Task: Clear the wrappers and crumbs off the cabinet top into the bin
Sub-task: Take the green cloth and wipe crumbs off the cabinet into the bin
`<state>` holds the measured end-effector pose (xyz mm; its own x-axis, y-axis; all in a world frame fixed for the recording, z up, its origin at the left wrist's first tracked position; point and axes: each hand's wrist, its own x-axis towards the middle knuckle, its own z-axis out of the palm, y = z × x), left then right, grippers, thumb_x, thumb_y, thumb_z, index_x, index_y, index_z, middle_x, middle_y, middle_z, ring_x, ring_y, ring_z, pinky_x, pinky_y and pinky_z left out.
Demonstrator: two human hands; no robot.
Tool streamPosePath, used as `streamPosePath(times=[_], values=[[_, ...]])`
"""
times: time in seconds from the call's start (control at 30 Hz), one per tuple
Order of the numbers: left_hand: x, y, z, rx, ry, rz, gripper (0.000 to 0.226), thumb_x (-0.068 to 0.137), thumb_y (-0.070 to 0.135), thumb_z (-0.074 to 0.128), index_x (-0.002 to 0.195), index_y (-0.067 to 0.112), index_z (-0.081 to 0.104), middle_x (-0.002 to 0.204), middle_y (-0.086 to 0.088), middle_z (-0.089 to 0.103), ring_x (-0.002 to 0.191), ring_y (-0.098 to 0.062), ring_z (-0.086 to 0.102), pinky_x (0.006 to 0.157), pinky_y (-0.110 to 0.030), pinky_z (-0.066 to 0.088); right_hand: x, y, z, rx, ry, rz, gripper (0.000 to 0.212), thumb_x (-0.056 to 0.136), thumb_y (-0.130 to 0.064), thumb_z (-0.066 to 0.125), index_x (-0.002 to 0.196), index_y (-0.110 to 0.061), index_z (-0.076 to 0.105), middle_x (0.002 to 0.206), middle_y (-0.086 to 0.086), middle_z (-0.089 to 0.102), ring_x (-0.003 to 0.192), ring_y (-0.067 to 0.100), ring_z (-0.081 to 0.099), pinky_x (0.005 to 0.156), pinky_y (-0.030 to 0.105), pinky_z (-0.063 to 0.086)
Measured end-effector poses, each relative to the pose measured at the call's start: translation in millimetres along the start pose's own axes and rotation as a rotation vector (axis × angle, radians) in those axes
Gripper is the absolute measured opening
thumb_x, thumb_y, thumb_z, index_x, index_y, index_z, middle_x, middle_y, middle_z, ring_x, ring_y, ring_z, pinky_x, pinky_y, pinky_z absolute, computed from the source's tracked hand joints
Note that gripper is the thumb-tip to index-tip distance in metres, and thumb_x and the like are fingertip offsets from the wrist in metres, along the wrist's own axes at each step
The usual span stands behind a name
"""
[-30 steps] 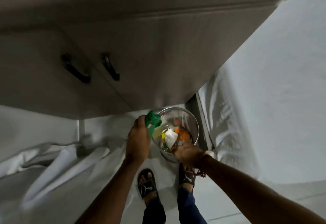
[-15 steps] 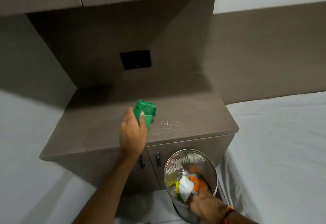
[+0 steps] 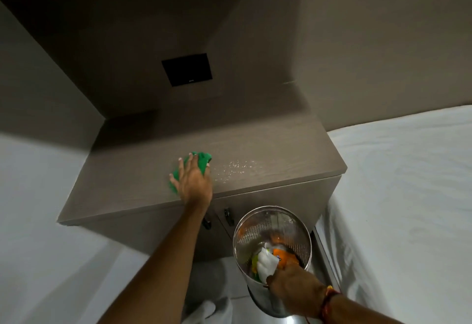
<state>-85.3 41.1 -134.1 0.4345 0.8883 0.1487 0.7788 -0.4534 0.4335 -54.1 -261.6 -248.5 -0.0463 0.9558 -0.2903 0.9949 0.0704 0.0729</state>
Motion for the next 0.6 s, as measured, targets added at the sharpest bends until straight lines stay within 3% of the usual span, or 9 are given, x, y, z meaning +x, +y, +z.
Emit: streamPosePath(times=[0.2,0.27,0.37,0.5,0.6], values=[[-23.1,67.5,29.4,-0.05,-0.054,0.104,0.055,0.101,0.041,0.048,0.151,0.021,0.038,0.161,0.003,0.037,0.154,-0.021,0.022,0.125,-0.058,0.011,-10.5,16.1,-9.7,0.05,-0.05,-0.027,0.036,0.105,-0.01,0.032,0.131,0.005,0.053,0.128,0.03,0.061,0.114,0.052,0.059,0.101,0.064,0.044],[-31.0,90.0,36.6,-0.072,-0.081,0.168,0.055,0.1,0.044,0.051,0.149,0.023,0.042,0.16,0.005,0.04,0.153,-0.021,0.025,0.125,-0.056,0.012,-16.3,22.2,-18.3,0.059,-0.044,-0.055,0.032,0.099,-0.011,0.042,0.123,0.002,0.059,0.116,0.026,0.069,0.099,0.047,0.068,0.087,0.056,0.056],[-43.9,109.3,42.9,-0.09,-0.136,0.281,0.056,0.098,0.047,0.053,0.148,0.024,0.044,0.158,0.006,0.043,0.152,-0.02,0.028,0.124,-0.054,0.014,-23.4,27.7,-28.9,0.1,-0.053,-0.071,0.029,0.094,-0.01,0.047,0.113,0.0,0.065,0.102,0.022,0.073,0.083,0.044,0.072,0.074,0.048,0.061],[-60.2,114.1,38.4,-0.15,-0.188,0.397,0.054,0.095,0.039,0.063,0.144,0.023,0.05,0.151,0.001,0.053,0.146,-0.022,0.039,0.121,-0.049,0.024,-32.3,30.9,-38.9,0.081,0.014,-0.028,0.04,0.095,-0.015,0.034,0.117,-0.004,0.066,0.108,0.02,0.073,0.091,0.042,0.07,0.081,0.047,0.059],[-77.3,104.3,26.6,-0.247,-0.315,0.452,0.053,0.093,0.028,0.068,0.144,0.027,0.052,0.15,-0.005,0.054,0.143,-0.022,0.043,0.123,-0.046,0.024,-35.2,30.6,-50.4,0.037,-0.03,0.005,0.041,0.088,-0.015,0.035,0.109,-0.011,0.07,0.106,0.015,0.074,0.094,0.038,0.072,0.081,0.043,0.059]])
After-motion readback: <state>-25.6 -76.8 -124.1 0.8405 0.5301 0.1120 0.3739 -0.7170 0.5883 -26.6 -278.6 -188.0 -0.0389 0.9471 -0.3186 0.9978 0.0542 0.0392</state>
